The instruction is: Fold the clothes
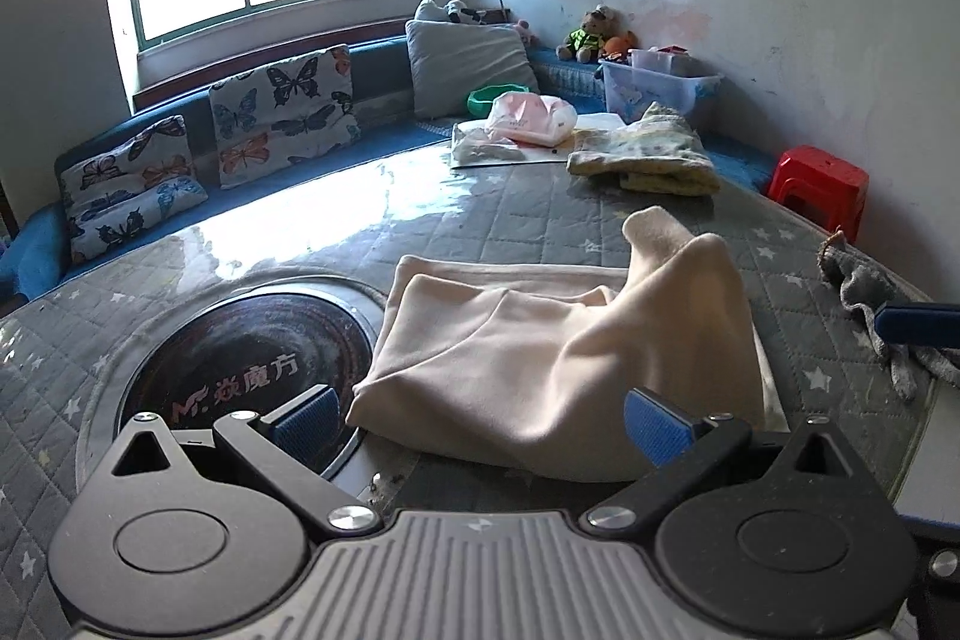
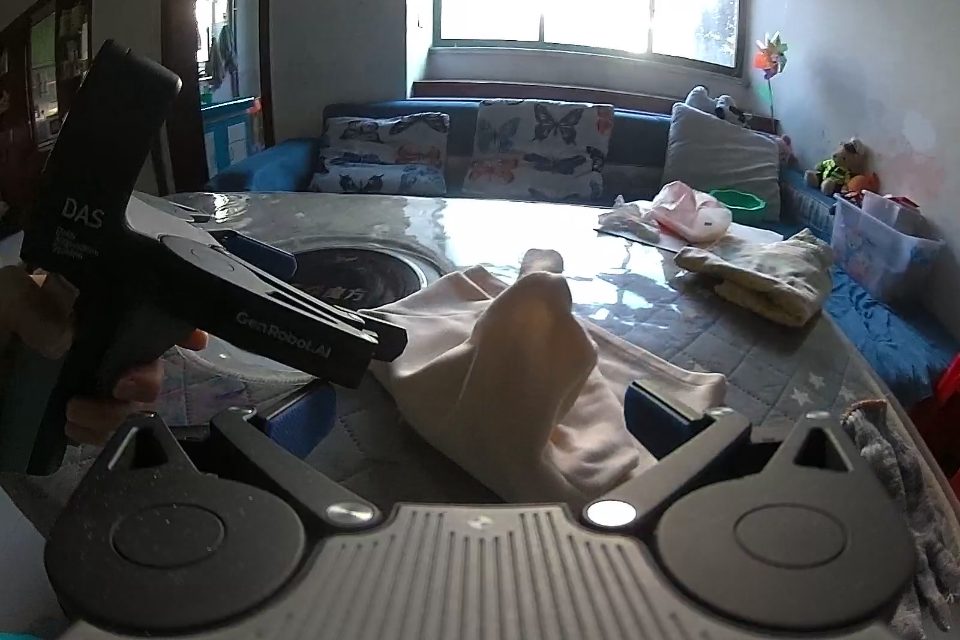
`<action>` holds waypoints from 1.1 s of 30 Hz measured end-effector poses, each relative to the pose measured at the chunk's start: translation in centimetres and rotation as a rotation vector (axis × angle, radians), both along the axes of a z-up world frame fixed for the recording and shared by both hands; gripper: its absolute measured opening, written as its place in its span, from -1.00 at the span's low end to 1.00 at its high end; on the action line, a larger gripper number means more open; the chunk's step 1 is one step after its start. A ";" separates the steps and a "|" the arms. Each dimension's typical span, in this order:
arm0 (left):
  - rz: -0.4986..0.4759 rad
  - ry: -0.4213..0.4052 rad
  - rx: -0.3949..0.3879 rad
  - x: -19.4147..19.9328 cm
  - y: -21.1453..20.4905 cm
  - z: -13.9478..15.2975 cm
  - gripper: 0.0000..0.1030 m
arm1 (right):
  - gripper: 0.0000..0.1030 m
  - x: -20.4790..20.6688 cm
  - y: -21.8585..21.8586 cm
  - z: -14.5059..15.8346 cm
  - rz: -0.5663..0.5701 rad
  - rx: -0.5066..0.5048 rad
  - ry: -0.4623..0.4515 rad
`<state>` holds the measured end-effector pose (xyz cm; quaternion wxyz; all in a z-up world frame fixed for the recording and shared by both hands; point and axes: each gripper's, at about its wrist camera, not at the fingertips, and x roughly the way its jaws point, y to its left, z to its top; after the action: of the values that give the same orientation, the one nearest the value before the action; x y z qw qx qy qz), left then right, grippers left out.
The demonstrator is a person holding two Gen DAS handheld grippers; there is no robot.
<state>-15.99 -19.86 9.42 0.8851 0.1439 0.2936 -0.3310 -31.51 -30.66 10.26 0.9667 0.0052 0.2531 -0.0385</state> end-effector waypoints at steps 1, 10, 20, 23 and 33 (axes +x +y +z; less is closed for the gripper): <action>0.000 0.004 0.003 0.1 0.0 -0.1 1.00 | 1.00 0.1 0.0 0.0 0.001 0.005 0.004; 0.014 0.024 0.048 0.8 -0.5 -0.9 1.00 | 1.00 0.9 -0.2 -0.7 0.005 0.047 0.066; 0.050 0.034 0.077 2.5 -0.7 -1.3 1.00 | 1.00 2.1 -1.1 -1.5 -0.038 0.062 0.150; 0.057 0.041 0.084 3.0 -0.8 -1.4 1.00 | 1.00 2.4 -1.4 -1.5 -0.047 0.064 0.149; 0.062 0.050 0.101 4.7 -2.2 -1.3 1.00 | 1.00 3.9 -2.4 -1.1 -0.047 0.068 0.145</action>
<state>-11.31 -22.09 8.16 0.8790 0.1711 0.3364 -0.2916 -27.65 -33.09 9.13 0.9439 0.0412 0.3234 -0.0529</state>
